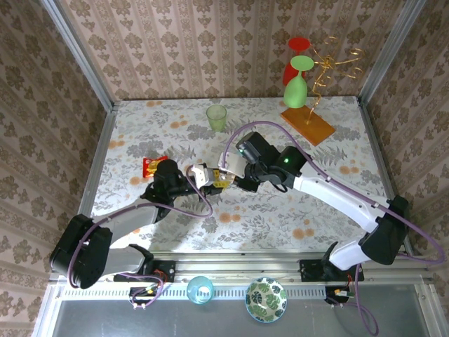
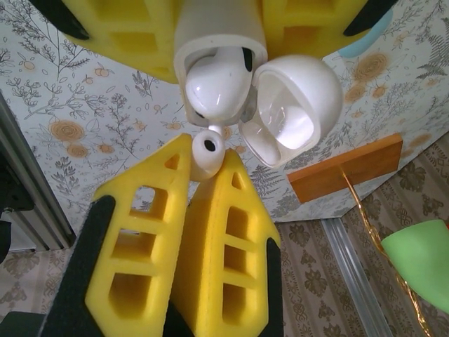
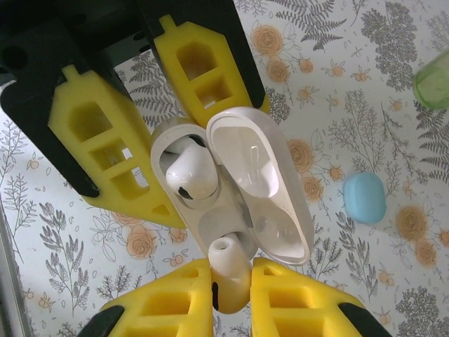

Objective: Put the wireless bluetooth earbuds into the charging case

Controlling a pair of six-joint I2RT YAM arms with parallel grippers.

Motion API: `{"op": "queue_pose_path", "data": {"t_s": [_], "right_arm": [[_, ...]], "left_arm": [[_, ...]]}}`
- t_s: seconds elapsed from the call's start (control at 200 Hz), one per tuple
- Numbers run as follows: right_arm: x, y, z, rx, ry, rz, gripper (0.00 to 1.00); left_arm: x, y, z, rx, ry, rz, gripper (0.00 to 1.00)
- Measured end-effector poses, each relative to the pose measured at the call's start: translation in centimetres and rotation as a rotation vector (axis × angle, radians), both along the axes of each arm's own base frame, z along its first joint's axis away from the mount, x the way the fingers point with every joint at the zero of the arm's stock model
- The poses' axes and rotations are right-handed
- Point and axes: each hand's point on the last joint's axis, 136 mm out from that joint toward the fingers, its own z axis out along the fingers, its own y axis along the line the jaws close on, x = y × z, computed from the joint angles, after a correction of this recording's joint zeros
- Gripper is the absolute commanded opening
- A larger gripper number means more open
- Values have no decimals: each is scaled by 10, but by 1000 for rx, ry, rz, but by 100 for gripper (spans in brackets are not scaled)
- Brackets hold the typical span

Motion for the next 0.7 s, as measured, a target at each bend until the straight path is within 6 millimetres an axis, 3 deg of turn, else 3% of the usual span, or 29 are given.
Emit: {"op": "queue_pose_path", "data": {"t_s": [0.275,0.54,0.7], "right_arm": [[-1,7,-4,-27,4,29,20],[-2,6,-1,-42,-18,47,46],[-6,-4,16,14,-40,29,57]], "left_arm": [[-1,0,0,-4,-4,-4,7],[2,4,8,-44,-23,9,7],[4,6,17,-80,-42,18,7]]}}
